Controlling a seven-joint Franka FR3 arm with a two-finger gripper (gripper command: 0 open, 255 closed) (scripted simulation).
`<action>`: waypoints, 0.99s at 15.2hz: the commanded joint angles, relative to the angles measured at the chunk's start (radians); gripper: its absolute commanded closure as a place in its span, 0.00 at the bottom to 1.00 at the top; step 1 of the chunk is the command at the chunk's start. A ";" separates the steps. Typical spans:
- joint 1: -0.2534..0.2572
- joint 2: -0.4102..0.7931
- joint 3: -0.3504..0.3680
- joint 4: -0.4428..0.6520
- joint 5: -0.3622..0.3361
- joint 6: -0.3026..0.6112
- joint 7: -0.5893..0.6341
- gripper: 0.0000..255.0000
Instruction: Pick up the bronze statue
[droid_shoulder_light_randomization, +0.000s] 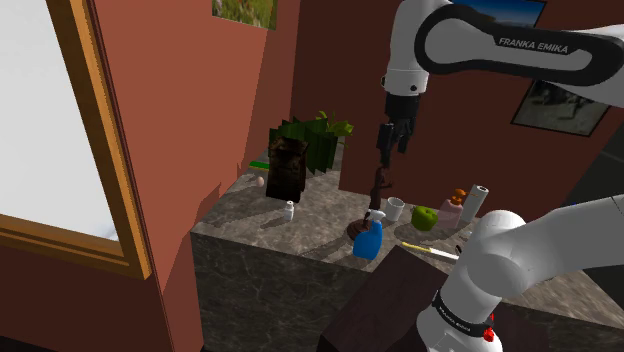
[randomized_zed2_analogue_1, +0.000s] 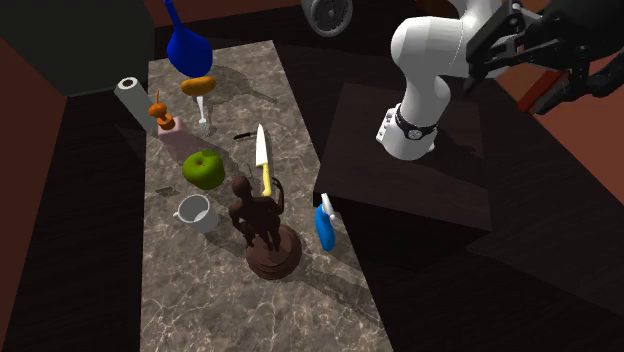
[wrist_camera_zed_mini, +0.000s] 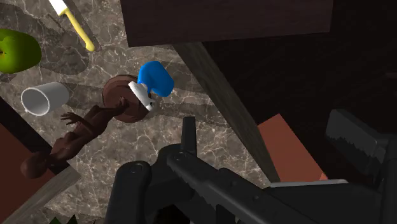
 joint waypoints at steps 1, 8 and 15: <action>0.000 0.000 0.000 0.000 0.000 0.000 0.000 0.00; -0.079 0.018 -0.122 -0.128 -0.047 0.237 -0.019 0.00; -0.154 0.099 -0.254 -0.206 -0.074 0.484 -0.045 0.00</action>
